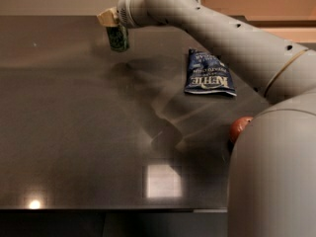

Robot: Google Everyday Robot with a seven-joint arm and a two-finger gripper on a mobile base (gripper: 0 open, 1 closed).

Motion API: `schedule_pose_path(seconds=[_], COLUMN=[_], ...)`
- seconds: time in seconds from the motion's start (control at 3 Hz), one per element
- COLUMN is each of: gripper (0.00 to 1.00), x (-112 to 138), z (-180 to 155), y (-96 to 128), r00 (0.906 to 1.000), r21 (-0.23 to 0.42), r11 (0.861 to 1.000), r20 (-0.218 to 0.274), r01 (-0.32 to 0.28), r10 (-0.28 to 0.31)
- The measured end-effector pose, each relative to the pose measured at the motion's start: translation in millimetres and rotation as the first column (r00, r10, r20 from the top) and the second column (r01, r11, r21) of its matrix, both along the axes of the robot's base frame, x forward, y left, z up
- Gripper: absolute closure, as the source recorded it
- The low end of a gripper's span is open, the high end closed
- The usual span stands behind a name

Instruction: Knock green can over

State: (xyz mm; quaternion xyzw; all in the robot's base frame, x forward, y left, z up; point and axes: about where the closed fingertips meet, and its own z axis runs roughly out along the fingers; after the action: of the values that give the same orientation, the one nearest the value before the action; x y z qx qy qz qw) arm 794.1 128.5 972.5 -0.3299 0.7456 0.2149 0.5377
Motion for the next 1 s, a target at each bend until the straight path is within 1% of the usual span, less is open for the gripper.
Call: schedule_pose_path(seconds=[0.33, 0.67, 1.0], gripper=[1.00, 1.00, 1.00], x=[-34, -70, -111], z=[16, 27, 30], y=[-16, -44, -83], r00=[0.9965, 0.9877, 0.9664], r21=[-0.082, -0.154, -0.219], r11=[0.997, 0.988, 0.975], r20=[-0.083, -0.156, -0.255], r01=[-0.011, -0.013, -0.025], r10=[0.004, -0.012, -0.032])
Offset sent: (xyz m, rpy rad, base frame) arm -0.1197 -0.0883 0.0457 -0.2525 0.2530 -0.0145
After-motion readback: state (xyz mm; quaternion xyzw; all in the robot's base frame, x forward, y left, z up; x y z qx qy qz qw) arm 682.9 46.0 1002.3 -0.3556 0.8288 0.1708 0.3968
